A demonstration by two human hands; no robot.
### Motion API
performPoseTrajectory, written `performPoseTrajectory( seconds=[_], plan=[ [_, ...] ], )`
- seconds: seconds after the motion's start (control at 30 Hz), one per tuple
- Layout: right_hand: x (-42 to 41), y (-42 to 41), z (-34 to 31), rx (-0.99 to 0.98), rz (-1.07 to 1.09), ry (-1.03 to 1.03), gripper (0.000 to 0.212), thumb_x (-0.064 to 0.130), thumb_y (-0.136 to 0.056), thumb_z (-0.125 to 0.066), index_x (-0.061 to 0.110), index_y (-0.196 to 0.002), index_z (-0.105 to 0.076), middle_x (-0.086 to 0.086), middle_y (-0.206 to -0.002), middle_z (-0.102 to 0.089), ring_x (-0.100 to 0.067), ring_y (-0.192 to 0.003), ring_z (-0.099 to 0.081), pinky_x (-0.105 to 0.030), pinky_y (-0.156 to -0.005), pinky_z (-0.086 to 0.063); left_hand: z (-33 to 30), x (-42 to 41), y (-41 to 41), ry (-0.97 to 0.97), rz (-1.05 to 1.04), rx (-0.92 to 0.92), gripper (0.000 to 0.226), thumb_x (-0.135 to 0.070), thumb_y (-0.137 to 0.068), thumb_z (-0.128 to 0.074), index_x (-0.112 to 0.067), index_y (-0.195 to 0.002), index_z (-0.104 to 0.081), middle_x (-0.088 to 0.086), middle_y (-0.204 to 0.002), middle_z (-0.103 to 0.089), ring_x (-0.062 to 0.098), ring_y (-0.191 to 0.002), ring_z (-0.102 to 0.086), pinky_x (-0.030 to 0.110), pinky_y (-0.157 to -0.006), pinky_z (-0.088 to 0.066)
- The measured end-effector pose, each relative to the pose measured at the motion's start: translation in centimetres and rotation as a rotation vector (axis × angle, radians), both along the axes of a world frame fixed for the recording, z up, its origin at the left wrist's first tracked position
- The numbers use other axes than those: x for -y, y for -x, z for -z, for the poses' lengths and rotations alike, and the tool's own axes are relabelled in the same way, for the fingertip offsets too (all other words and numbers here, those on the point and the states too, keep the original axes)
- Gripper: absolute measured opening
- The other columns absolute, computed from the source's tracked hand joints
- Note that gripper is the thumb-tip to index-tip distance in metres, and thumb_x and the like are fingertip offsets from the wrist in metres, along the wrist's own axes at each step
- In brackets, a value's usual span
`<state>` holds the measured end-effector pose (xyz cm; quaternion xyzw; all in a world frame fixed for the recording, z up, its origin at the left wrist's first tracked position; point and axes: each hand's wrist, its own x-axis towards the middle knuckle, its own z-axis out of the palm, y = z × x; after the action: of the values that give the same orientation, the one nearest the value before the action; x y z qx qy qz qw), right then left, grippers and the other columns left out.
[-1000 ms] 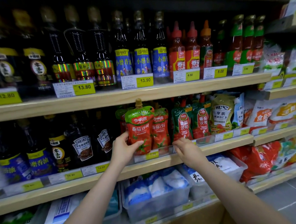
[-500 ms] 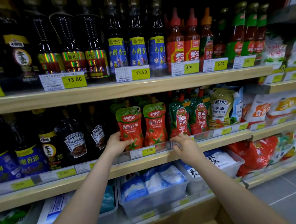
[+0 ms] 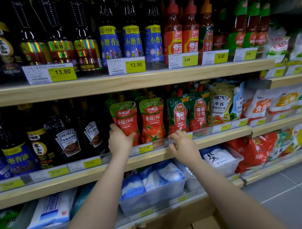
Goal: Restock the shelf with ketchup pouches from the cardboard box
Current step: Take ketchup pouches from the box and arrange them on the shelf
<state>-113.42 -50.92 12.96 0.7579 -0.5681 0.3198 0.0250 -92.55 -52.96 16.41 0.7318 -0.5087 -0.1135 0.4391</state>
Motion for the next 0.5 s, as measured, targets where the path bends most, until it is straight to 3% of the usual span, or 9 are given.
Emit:
performPoseTrajectory(
  seconds=[0.13, 0.5],
  plan=[
    [0.3, -0.1, 0.2, 0.018, 0.011, 0.036, 0.019, 0.009, -0.078, -0.053, 0.008, -0.096, -0.062, -0.005, -0.094, -0.058, -0.023, -0.089, -0.047, -0.034, -0.069, -0.043, -0.2, 1.5, -0.3, -0.004, 0.003, -0.031, 0.071, -0.03, -0.072, -0.078, -0.001, -0.123, -0.036, 0.022, -0.118, -0.054, 0.042, -0.105, -0.056, 0.049, -0.08, -0.047],
    [0.6, 0.2, 0.5, -0.026, 0.003, 0.044, 0.023, 0.01, -0.078, -0.054, 0.01, -0.099, -0.061, -0.004, -0.096, -0.057, -0.023, -0.09, -0.047, -0.031, -0.067, -0.04, 0.1, 3.6, -1.0, -0.039, -0.013, -0.06, 0.076, -0.028, -0.074, -0.076, -0.001, -0.13, -0.033, 0.023, -0.124, -0.052, 0.041, -0.11, -0.054, 0.049, -0.084, -0.047]
  ],
)
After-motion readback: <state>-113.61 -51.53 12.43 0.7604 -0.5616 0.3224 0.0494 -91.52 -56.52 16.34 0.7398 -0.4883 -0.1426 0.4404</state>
